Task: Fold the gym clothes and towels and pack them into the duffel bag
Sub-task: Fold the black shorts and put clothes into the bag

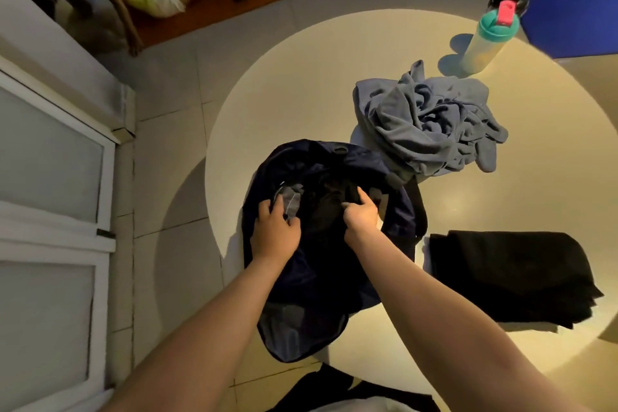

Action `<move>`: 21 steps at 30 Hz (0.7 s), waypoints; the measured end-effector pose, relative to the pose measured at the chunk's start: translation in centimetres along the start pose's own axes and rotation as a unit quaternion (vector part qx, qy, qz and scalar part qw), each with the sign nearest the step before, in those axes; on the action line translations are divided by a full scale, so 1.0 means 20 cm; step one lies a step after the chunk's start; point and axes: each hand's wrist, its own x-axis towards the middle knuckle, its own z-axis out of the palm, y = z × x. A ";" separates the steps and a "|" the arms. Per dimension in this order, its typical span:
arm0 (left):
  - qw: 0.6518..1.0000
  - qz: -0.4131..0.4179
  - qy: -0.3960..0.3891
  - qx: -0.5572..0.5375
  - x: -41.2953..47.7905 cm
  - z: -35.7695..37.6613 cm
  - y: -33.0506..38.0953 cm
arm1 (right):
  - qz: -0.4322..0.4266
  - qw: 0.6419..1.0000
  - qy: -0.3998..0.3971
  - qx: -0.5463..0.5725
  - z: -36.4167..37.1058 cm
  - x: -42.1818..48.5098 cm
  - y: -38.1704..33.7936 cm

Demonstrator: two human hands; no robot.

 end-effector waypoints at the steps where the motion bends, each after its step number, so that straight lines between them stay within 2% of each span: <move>1: 1.000 -0.001 0.008 -0.009 0.00 -0.01 0.01 | -0.016 0.999 -0.007 0.030 0.05 -0.02 -0.03; 4: 0.999 0.010 0.033 -0.014 -0.01 -0.03 0.04 | -0.026 0.990 0.053 0.131 0.17 0.03 -0.07; 5: 0.999 0.023 0.039 -0.006 -0.01 -0.03 0.04 | -0.008 0.989 0.082 0.126 0.19 0.06 -0.06; 7: 0.999 0.034 0.037 0.012 -0.01 -0.03 0.04 | 0.053 0.995 0.083 0.031 0.21 0.17 0.02; 10: 0.999 0.017 0.014 0.025 0.00 -0.01 0.05 | 0.096 0.977 -0.004 -0.192 0.17 0.14 0.10; 12: 0.999 0.025 0.013 0.041 0.00 0.01 0.06 | 0.018 0.956 0.016 -0.294 0.11 0.03 0.11; 13: 0.998 0.030 0.016 0.045 0.00 0.01 0.06 | -0.053 0.941 0.044 -0.332 0.07 -0.02 0.11; 15: 0.998 0.038 0.015 0.043 0.00 0.03 0.06 | -0.244 0.885 0.087 -0.388 0.00 -0.08 0.14; 16: 0.998 0.043 0.013 0.038 0.00 0.03 0.06 | -0.332 0.846 0.066 -0.413 -0.03 -0.09 0.16; 17: 0.998 0.046 0.011 0.032 -0.01 0.04 0.05 | -0.390 0.803 0.003 -0.450 -0.04 -0.08 0.17; 18: 0.999 0.047 0.012 0.025 -0.01 0.04 0.06 | -0.412 0.762 -0.072 -0.495 -0.04 -0.05 0.20; 19: 0.999 0.045 0.017 0.021 -0.02 0.04 0.06 | -0.398 0.726 -0.142 -0.543 -0.03 -0.03 0.21; 21: 0.998 0.042 0.038 0.017 -0.04 0.02 0.04 | -0.335 0.689 -0.199 -0.611 0.01 0.02 0.22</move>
